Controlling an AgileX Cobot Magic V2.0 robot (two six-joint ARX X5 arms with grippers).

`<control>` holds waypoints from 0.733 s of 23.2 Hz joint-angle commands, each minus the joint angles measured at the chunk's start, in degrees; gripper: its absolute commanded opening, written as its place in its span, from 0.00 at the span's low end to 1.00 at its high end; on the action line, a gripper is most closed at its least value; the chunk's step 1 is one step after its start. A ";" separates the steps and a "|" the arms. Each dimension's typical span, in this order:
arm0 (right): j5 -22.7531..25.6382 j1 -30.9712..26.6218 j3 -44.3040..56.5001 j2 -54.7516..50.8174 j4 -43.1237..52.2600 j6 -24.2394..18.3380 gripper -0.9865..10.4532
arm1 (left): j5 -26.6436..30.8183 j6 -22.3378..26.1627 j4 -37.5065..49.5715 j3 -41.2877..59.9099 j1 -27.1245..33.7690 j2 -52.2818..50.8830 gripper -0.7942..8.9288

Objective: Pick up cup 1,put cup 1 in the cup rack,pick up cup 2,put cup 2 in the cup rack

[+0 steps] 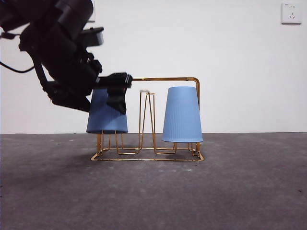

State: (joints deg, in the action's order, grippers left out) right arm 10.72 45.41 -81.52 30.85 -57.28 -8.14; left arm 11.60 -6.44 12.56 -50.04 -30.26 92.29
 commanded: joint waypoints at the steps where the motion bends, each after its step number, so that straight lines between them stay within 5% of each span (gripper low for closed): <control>1: 0.24 0.00 0.44 0.02 0.22 0.59 0.20 | -0.07 0.42 0.92 0.26 0.07 1.46 0.08; 11: 0.24 0.00 0.46 0.02 0.15 0.59 0.20 | -0.07 -1.68 -4.20 0.24 0.22 4.26 0.10; 15: 0.22 0.00 0.46 0.02 0.07 0.57 0.20 | -0.07 -2.38 -7.98 0.22 0.33 4.20 0.54; 17: 0.22 0.00 0.48 0.02 -0.20 0.57 0.20 | -0.07 -2.43 -9.44 0.13 0.33 4.00 0.58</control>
State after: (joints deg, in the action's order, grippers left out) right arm 10.72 45.41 -81.52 30.89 -57.56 -8.14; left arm 11.84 -7.53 7.53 -51.83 -30.15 94.48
